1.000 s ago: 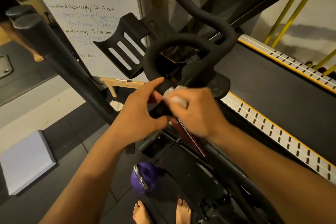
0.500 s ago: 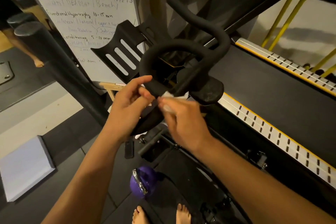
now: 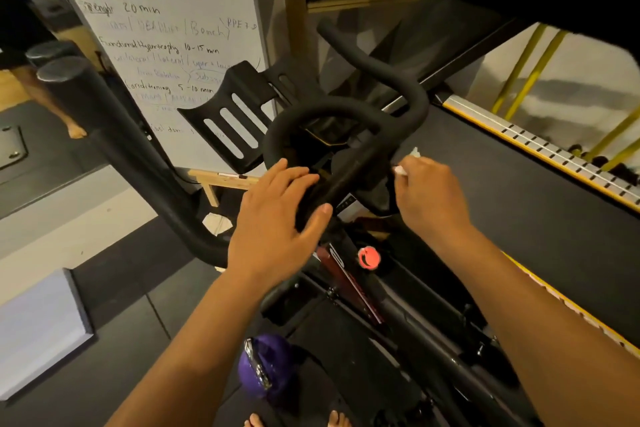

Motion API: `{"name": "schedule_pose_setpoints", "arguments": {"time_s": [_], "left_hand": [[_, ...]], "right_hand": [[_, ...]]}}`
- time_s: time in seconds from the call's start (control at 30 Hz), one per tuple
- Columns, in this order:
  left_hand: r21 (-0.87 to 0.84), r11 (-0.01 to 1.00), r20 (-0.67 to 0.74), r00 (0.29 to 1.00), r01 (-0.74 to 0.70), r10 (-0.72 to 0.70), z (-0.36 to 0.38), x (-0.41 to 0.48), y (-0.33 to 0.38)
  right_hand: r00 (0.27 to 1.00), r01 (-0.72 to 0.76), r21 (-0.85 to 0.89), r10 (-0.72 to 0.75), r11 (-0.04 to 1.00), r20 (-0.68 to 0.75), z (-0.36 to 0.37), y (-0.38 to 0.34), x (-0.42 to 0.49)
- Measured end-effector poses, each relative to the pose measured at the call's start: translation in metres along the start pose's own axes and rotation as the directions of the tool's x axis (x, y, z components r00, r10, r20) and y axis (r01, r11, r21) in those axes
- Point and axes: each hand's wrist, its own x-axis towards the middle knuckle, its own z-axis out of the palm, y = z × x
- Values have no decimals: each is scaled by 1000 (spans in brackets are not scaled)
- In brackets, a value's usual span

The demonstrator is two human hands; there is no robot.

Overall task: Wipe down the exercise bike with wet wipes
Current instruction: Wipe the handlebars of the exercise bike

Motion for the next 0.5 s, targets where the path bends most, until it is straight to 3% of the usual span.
{"name": "schedule_pose_setpoints", "arguments": {"time_s": [0.07, 0.17, 0.2, 0.3, 0.33, 0.43, 0.5], "left_hand": [[25, 1000, 17, 1000, -1, 0, 1, 1, 0], [46, 999, 16, 1000, -14, 13, 2, 0, -3], [40, 999, 16, 1000, -13, 12, 2, -1, -3], [12, 1000, 10, 1000, 2, -2, 0, -1, -3], [9, 1000, 9, 1000, 6, -6, 0, -1, -3], [-2, 1000, 7, 1000, 16, -16, 0, -1, -2], [1, 1000, 9, 1000, 18, -18, 0, -1, -2]], "right_hand": [[994, 87, -30, -84, 996, 65, -3, -12, -20], [892, 261, 257, -334, 931, 305, -5, -39, -70], [892, 245, 318, -342, 916, 297, -9, -39, -70], [994, 110, 431, -91, 896, -65, -24, -16, -22], [997, 50, 393, -21, 918, -79, -31, -9, -5], [994, -35, 98, 25, 995, 102, -25, 12, 18], [984, -33, 41, 25, 999, 175, -19, 14, 17]]}}
